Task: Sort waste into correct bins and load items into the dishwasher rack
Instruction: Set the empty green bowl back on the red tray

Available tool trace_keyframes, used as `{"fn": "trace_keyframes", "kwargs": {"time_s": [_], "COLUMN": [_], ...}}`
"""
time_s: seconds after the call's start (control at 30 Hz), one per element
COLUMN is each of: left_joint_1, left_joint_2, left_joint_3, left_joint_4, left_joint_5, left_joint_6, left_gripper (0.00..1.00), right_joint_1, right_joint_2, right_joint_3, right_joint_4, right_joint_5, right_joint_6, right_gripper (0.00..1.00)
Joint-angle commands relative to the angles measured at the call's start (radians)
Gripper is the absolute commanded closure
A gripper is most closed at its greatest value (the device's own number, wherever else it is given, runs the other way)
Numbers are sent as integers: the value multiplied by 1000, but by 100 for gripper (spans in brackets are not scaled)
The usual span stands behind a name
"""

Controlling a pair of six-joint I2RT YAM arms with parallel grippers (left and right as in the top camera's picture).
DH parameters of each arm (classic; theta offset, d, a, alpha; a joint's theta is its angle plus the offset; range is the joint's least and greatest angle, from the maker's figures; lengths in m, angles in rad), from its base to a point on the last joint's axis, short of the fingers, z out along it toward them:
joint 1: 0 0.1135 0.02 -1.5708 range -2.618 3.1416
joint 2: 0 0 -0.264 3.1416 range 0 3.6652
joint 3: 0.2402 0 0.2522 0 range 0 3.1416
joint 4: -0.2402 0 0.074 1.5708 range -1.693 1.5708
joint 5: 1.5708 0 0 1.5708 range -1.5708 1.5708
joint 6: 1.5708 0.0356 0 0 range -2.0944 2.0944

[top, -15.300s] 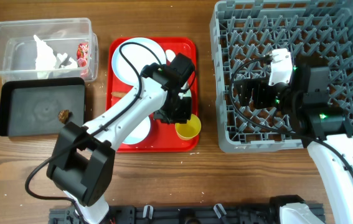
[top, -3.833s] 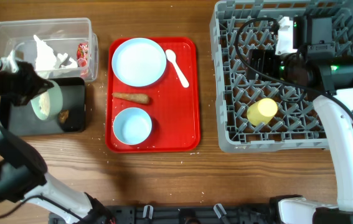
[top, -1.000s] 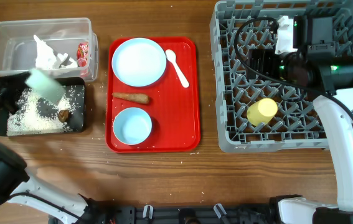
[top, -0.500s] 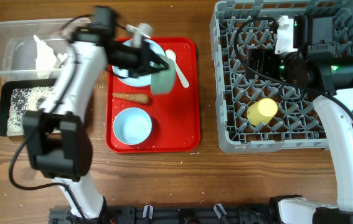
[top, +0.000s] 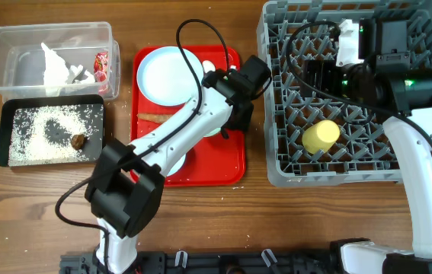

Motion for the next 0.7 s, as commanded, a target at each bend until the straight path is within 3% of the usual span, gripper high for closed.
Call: {"fn": "trace_keyframes", "kwargs": {"time_s": [0.0, 0.23, 0.27, 0.3, 0.37, 0.5, 0.67], "left_joint_1": [6, 5, 5, 5, 5, 40, 235], "left_joint_2": [15, 15, 15, 15, 15, 1, -76], "left_joint_3": [2, 2, 2, 2, 2, 32, 124], "left_joint_4": [-3, -26, -25, -23, -19, -43, -150], "left_joint_5": [-51, -50, -51, -50, -50, -51, -19], "left_joint_6": [-13, -13, -13, -13, -13, -18, -226], "left_gripper": [96, 95, 90, 78, 46, 22, 3], "right_joint_1": [4, 4, 4, 4, 4, 4, 4], "right_joint_2": [15, 15, 15, 15, 15, 15, 15], "right_joint_3": [12, 12, 12, 12, 12, 12, 12], "right_joint_4": [-1, -1, -2, -2, -1, 0, 3], "right_joint_5": [-16, -16, -16, -16, -16, -16, -16], "right_joint_6": [-17, -21, -21, -21, -22, -35, -37], "right_gripper": [0, 1, 1, 0, 0, 1, 1]}}
